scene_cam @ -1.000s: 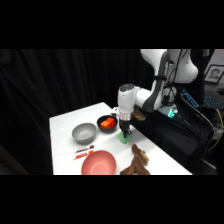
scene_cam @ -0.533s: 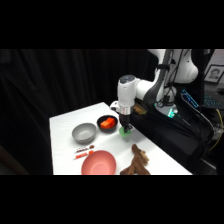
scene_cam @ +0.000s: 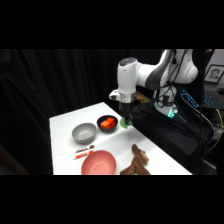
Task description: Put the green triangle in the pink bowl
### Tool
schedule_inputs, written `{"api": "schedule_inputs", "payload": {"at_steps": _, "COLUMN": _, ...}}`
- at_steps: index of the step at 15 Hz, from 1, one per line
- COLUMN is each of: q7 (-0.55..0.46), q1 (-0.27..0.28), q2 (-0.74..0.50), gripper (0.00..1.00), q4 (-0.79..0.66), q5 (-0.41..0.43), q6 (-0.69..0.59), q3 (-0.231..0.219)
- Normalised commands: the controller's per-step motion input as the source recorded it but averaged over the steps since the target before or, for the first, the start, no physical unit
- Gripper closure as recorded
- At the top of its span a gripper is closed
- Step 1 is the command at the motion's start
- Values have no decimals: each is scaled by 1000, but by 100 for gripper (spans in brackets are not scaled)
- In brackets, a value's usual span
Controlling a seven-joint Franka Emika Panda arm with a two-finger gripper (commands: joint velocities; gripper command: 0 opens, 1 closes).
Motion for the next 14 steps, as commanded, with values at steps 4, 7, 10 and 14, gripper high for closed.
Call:
{"api": "schedule_inputs", "payload": {"at_steps": 4, "q7": -167, "q1": -139, "q2": -323, "gripper": 93, "q4": 75, "q5": 136, "q6": -345, "q3": 144}}
{"api": "schedule_inputs", "payload": {"at_steps": 7, "q7": -151, "q1": -100, "q2": -195, "gripper": 93, "q4": 194, "q5": 147, "q6": -349, "q3": 138}}
{"api": "schedule_inputs", "payload": {"at_steps": 10, "q7": -134, "q1": -87, "q2": -29, "gripper": 93, "q4": 293, "q5": 137, "q6": -296, "q3": 127}}
{"api": "schedule_inputs", "payload": {"at_steps": 14, "q7": -93, "q1": -63, "q2": 111, "gripper": 93, "q4": 369, "q5": 122, "q6": -243, "q3": 126}}
